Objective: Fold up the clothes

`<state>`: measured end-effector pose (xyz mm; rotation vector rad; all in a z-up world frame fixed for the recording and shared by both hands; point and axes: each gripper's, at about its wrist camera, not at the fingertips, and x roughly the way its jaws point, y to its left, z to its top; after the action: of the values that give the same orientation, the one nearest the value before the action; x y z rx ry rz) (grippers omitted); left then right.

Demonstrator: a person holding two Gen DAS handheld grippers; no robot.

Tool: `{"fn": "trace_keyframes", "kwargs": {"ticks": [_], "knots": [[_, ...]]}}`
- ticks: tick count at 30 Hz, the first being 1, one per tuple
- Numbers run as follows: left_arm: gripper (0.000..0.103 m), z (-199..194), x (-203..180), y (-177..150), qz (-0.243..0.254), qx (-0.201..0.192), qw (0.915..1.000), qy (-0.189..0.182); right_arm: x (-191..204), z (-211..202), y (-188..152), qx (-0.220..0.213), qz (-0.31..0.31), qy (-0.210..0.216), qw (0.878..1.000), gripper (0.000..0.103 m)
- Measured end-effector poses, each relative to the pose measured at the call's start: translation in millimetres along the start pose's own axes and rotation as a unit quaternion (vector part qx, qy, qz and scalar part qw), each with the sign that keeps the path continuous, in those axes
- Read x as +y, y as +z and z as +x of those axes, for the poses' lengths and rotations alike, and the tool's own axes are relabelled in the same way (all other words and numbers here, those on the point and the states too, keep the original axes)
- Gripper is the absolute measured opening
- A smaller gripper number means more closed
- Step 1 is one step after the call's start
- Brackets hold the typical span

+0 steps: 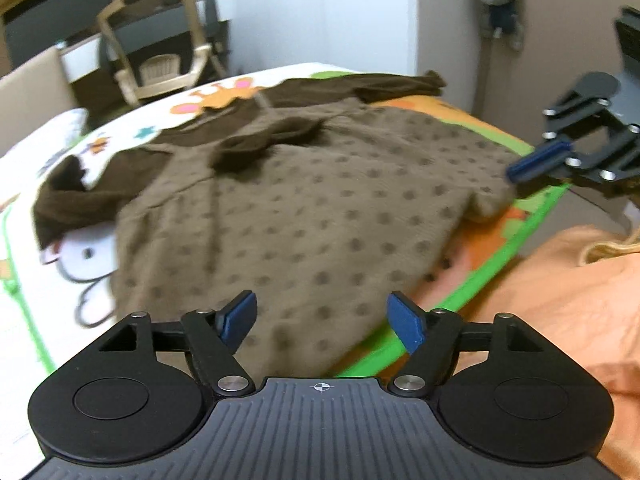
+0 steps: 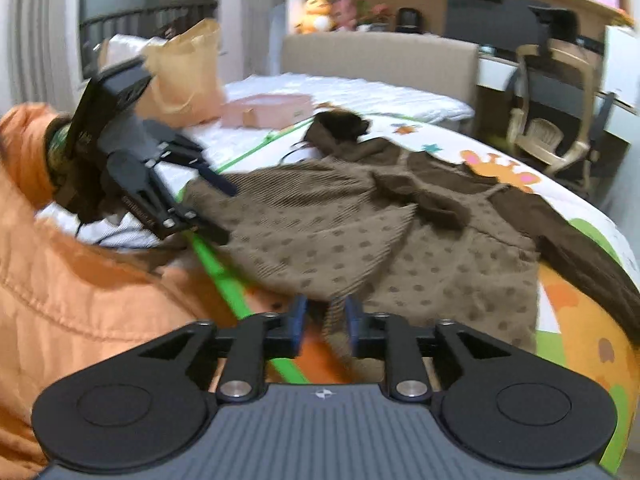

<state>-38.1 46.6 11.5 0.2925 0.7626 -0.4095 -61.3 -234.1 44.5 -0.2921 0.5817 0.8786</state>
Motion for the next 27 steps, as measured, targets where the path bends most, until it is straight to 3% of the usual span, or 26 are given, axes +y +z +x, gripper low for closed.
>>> {"fn": "trace_keyframes", "kwargs": {"ticks": [4,6,8,10,11,12,16,19,22,24,26,27], "knots": [[0.08,-2,17,-5,-0.021,0.01,0.9994,0.024,-3,13,-7,0.026,-0.002,-0.021,0.999,0.043],[0.079,-4,18,-6,-0.027,0.004,0.9996,0.01,4,23,-13,0.039,-0.02,-0.025,0.999,0.049],[0.079,-7,9,-5,-0.019,-0.01,0.9996,-0.017,12,35,-19,0.047,-0.038,-0.034,0.998,0.049],[0.079,-7,-2,-2,-0.003,-0.022,0.9989,-0.041,18,45,-20,0.046,-0.053,-0.054,0.996,0.041],[0.079,-4,-11,0,0.011,-0.023,0.9986,-0.047,19,48,-19,0.043,-0.057,-0.065,0.995,0.021],[0.079,1,-21,1,0.027,-0.023,0.998,-0.052,17,47,-15,0.033,-0.052,-0.072,0.995,0.009],[0.08,21,-53,6,0.087,-0.021,0.9947,-0.05,1,24,8,-0.032,-0.008,-0.082,0.996,0.004],[0.08,31,-61,8,0.1,-0.027,0.9937,-0.043,-5,12,19,-0.064,0.003,-0.084,0.994,0.004],[0.079,36,-69,8,0.127,-0.045,0.9909,0.004,-4,11,21,-0.067,0.0,-0.082,0.994,0.004],[0.068,35,-70,8,0.14,-0.058,0.9881,0.027,-3,12,20,-0.062,0.001,-0.078,0.995,0.004],[0.027,30,-69,10,0.145,-0.069,0.9862,0.04,-3,12,17,-0.055,0.003,-0.07,0.996,0.004],[0.019,27,-67,11,0.147,-0.073,0.9854,0.044,-2,11,15,-0.052,0.002,-0.066,0.997,0.004]]}}
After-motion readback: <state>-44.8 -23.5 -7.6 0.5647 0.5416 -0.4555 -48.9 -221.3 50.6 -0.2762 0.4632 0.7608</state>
